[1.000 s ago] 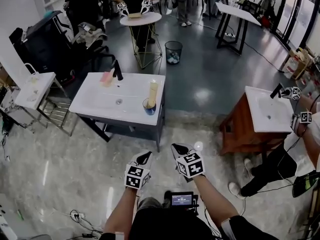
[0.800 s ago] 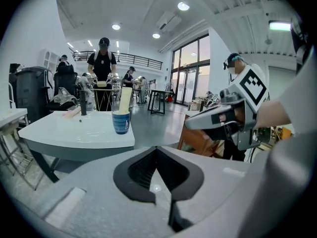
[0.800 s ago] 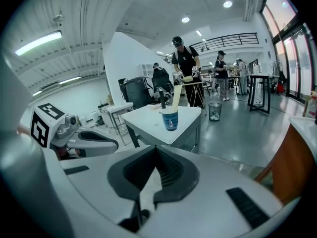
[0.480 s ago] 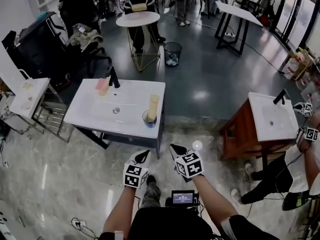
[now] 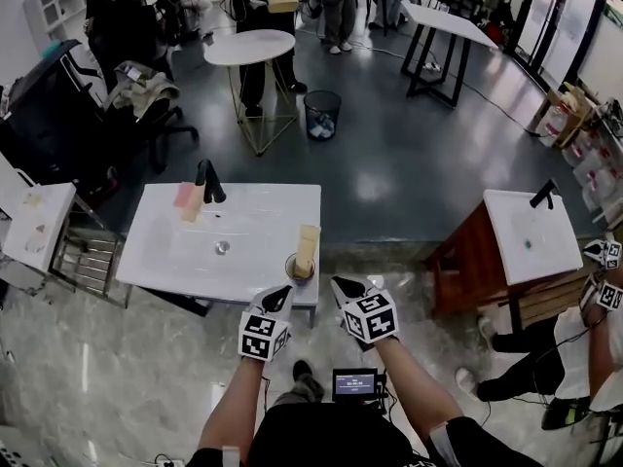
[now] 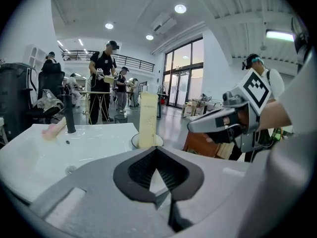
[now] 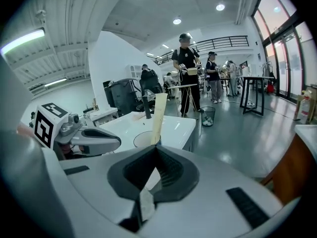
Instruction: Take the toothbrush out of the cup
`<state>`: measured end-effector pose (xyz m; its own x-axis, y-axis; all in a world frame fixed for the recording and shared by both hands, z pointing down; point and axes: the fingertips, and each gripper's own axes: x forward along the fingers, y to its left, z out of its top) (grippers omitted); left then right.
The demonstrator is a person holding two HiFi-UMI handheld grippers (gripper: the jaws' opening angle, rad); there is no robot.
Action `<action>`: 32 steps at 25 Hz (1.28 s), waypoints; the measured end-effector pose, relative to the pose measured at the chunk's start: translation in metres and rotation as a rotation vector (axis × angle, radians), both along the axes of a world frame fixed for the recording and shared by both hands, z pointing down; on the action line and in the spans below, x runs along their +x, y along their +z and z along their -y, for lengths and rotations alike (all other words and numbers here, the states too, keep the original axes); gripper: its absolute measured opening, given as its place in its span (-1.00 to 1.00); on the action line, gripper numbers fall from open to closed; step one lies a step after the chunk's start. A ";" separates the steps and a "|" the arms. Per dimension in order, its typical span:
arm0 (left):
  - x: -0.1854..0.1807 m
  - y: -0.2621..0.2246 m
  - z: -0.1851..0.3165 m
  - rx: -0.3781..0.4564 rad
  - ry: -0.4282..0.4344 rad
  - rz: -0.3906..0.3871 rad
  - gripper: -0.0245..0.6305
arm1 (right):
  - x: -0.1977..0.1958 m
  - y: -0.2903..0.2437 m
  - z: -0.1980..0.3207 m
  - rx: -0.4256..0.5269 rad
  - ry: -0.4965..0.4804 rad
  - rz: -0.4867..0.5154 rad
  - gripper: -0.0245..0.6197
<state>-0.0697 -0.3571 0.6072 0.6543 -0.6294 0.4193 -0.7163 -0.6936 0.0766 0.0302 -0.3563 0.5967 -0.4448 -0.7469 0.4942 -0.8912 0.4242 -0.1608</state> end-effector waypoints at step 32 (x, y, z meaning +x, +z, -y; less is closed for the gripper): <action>0.001 0.002 0.057 -0.011 -0.054 -0.001 -0.90 | -0.015 -0.008 0.063 0.005 -0.113 0.016 -0.89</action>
